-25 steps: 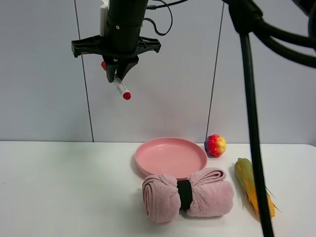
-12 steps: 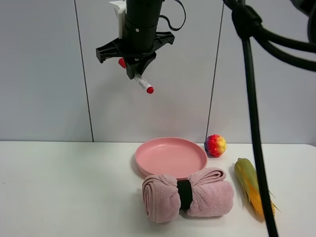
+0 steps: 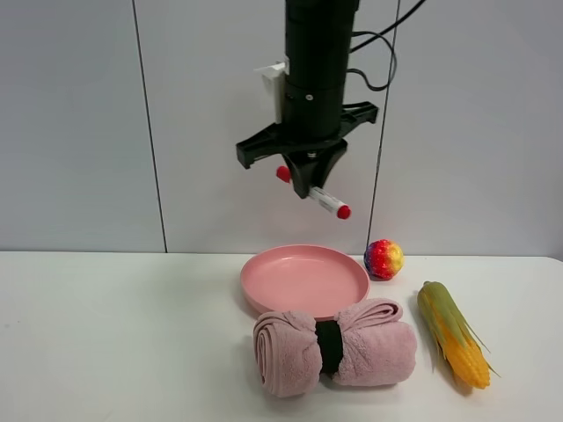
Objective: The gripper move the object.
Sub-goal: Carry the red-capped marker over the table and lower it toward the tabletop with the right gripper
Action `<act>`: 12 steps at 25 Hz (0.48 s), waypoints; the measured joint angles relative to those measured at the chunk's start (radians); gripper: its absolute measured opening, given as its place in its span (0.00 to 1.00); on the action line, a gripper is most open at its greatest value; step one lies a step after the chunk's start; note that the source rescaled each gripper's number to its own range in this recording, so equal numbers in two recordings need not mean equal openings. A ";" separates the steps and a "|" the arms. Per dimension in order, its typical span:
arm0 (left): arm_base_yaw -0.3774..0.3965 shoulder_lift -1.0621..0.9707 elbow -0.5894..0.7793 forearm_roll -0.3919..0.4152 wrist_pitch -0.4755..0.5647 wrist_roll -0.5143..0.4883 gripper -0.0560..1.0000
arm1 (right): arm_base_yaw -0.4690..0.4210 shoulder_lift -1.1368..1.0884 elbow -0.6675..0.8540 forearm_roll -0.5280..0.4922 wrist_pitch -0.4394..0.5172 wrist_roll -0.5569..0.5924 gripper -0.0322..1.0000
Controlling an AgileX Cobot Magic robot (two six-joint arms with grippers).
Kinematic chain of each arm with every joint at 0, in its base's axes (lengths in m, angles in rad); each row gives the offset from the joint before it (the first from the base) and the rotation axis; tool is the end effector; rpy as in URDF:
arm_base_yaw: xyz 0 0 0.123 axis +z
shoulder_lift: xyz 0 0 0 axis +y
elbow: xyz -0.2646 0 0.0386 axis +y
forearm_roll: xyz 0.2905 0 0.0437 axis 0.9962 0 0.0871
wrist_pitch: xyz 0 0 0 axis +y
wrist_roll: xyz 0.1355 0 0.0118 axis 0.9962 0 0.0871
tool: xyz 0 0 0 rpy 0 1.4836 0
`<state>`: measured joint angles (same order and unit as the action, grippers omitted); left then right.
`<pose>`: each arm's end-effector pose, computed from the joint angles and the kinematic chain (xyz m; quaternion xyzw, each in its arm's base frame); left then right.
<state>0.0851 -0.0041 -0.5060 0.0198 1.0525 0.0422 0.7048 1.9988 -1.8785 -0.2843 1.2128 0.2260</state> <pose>0.0890 0.0099 0.2807 -0.0186 0.8482 0.0435 0.5276 0.3904 0.2851 0.2324 -0.2584 0.9425 -0.0523 0.2054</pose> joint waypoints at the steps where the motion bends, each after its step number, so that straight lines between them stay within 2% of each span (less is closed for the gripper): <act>1: 0.000 0.000 0.000 0.000 0.000 0.000 1.00 | -0.013 -0.030 0.057 0.010 0.000 0.027 0.03; 6: 0.000 0.000 0.000 0.000 0.000 0.000 1.00 | -0.092 -0.179 0.300 0.046 -0.029 0.125 0.03; 12: 0.000 0.000 0.000 0.000 0.000 0.000 1.00 | -0.211 -0.292 0.564 0.048 -0.242 0.272 0.03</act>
<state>0.0851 -0.0041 -0.5060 0.0198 1.0525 0.0422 0.4937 1.7073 -1.3150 -0.2363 0.9712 0.4976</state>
